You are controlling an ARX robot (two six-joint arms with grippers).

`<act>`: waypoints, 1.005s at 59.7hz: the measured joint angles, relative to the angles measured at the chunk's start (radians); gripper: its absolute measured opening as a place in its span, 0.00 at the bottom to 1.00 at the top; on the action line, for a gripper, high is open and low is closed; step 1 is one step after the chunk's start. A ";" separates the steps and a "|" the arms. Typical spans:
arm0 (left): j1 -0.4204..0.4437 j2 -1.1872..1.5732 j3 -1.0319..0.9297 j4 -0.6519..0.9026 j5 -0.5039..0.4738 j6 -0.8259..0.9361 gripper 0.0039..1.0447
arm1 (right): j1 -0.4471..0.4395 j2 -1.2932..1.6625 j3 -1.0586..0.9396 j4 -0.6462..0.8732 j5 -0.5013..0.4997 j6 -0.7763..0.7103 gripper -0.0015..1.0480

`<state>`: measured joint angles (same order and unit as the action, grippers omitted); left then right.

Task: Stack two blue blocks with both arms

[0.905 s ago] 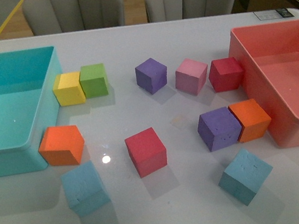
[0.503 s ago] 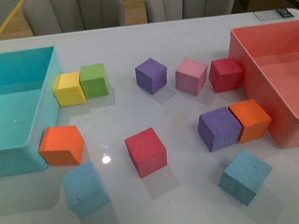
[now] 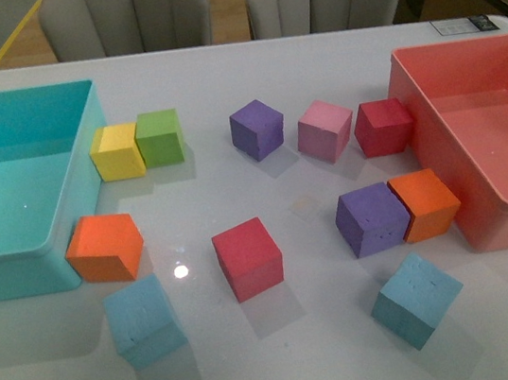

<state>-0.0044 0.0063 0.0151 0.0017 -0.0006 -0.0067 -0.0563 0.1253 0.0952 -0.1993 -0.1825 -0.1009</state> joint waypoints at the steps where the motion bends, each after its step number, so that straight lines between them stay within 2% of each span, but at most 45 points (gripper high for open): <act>1: 0.000 0.000 0.000 0.000 0.000 0.000 0.92 | -0.007 0.027 0.012 -0.025 -0.022 -0.016 0.91; 3: 0.000 0.000 0.000 0.000 0.002 0.000 0.92 | -0.027 0.146 0.044 -0.078 -0.087 -0.079 0.91; 7: 0.000 0.000 0.000 0.000 0.000 0.000 0.92 | -0.025 0.319 0.048 -0.020 -0.084 -0.154 0.91; 19: 0.000 0.000 0.000 0.000 0.000 0.000 0.92 | 0.083 0.804 0.071 0.346 0.037 -0.271 0.91; 27: 0.000 0.000 0.000 0.000 0.000 0.000 0.92 | 0.156 1.071 0.122 0.488 0.094 -0.297 0.91; 39: 0.000 0.000 0.000 0.000 0.000 0.000 0.92 | 0.253 1.397 0.248 0.486 0.081 -0.277 0.91; 60: 0.000 0.000 0.000 0.000 0.001 0.000 0.92 | 0.309 1.760 0.491 0.447 0.159 -0.234 0.91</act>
<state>-0.0044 0.0059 0.0151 0.0017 0.0002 -0.0063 0.2531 1.8854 0.5861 0.2474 -0.0231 -0.3347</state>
